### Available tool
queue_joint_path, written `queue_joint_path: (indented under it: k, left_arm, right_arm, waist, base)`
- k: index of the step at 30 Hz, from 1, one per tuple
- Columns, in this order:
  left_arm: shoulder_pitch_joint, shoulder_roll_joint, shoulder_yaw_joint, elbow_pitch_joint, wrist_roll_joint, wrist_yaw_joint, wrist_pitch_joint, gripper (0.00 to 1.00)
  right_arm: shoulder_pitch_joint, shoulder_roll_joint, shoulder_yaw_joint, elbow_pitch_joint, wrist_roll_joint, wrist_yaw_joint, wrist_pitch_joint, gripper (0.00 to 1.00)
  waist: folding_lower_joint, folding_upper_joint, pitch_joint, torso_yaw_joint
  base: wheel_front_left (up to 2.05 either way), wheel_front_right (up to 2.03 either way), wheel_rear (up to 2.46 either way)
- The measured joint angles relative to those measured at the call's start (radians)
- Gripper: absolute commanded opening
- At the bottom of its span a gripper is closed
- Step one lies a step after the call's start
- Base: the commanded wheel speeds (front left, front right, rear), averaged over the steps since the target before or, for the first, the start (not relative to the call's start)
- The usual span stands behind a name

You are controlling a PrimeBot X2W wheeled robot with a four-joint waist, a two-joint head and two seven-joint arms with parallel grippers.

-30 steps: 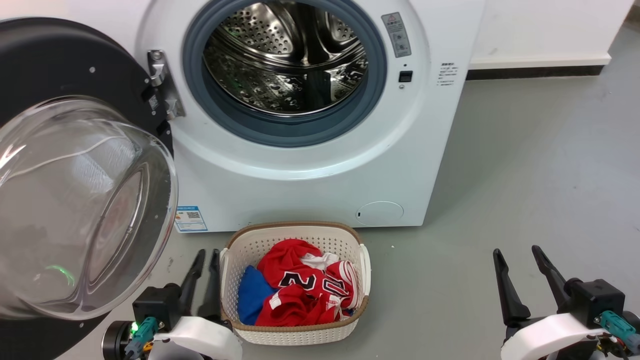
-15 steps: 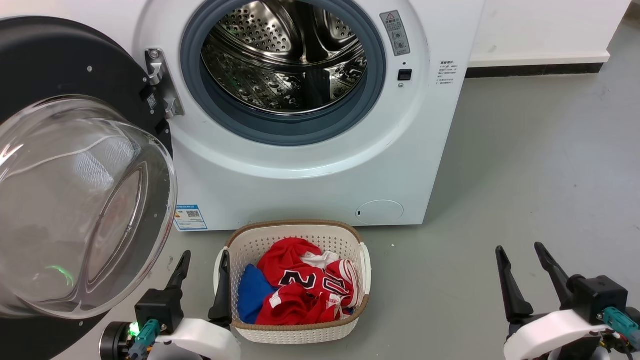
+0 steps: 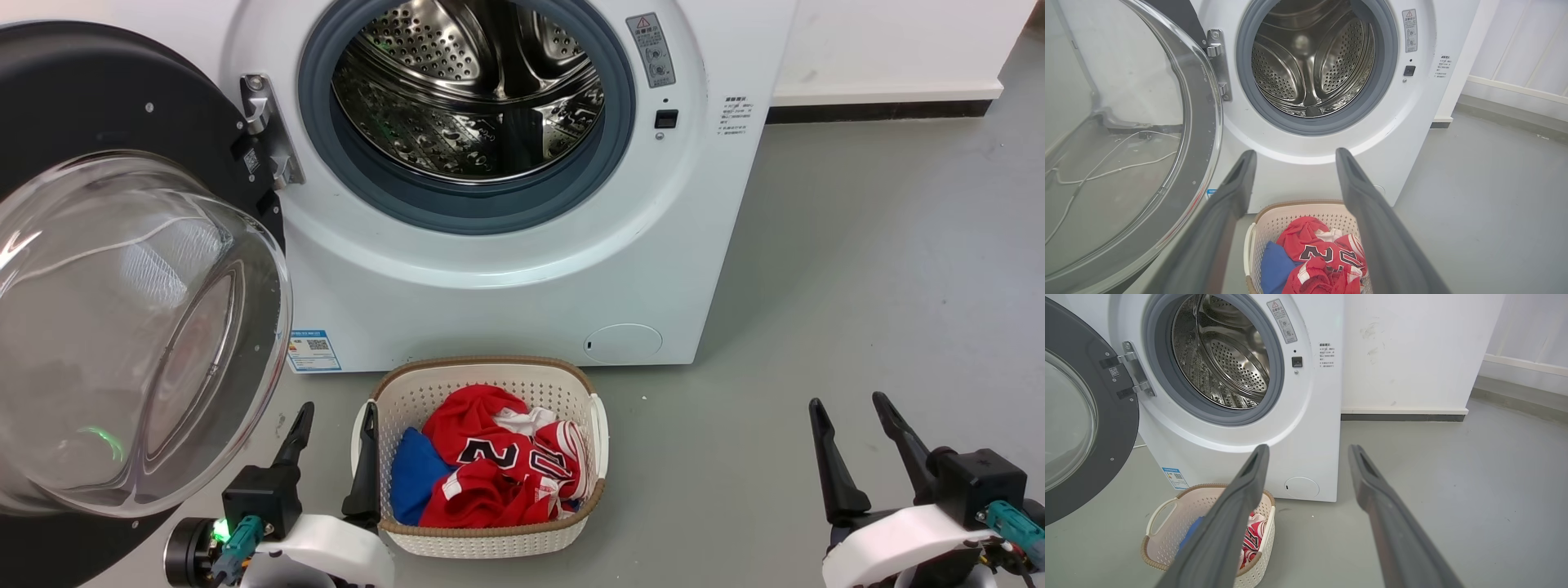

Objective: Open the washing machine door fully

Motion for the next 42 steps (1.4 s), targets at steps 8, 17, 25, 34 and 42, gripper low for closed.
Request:
queue_joint_path:
  k: [8, 17, 25, 34, 42]
  left_arm:
    - [0.0, 0.001, 0.0, 0.003, 0.0, 0.0, 0.0, 1.0]
    - [0.026, -0.012, -0.005, 0.031, -0.01, -0.003, 0.008, 0.0]
    - [0.027, -0.024, 0.034, 0.035, -0.144, -0.03, 0.046, 0.0]
    - [0.023, -0.045, 0.078, 0.038, -0.285, -0.059, 0.087, 0.0]
    - [0.018, -0.06, 0.119, 0.039, -0.411, -0.087, 0.123, 0.0]
  right_arm:
    - [0.0, 0.003, -0.003, 0.0, 0.0, 0.0, -0.001, 1.0]
    - [0.022, 0.011, -0.001, 0.04, 0.009, 0.0, 0.003, 0.0]
    - [0.017, 0.013, -0.015, 0.057, 0.163, 0.0, 0.029, 0.0]
    - [0.005, 0.018, -0.026, 0.068, 0.328, 0.0, 0.052, 0.0]
    - [-0.009, 0.022, -0.036, 0.083, 0.472, 0.0, 0.071, 0.0]
  waist:
    - [0.0, 0.0, -0.003, 0.001]
    - [0.0, 0.0, -0.006, 0.002]
    - [0.0, 0.0, -0.005, 0.004]
    - [0.0, 0.0, -0.004, 0.006]
    - [0.0, 0.0, -0.003, 0.008]
  base:
    - [0.0, 0.0, 0.0]
    - [0.0, 0.0, 0.0]
    - [0.0, 0.0, 0.0]
    - [0.0, 0.0, 0.0]
    - [0.0, 0.0, 0.0]
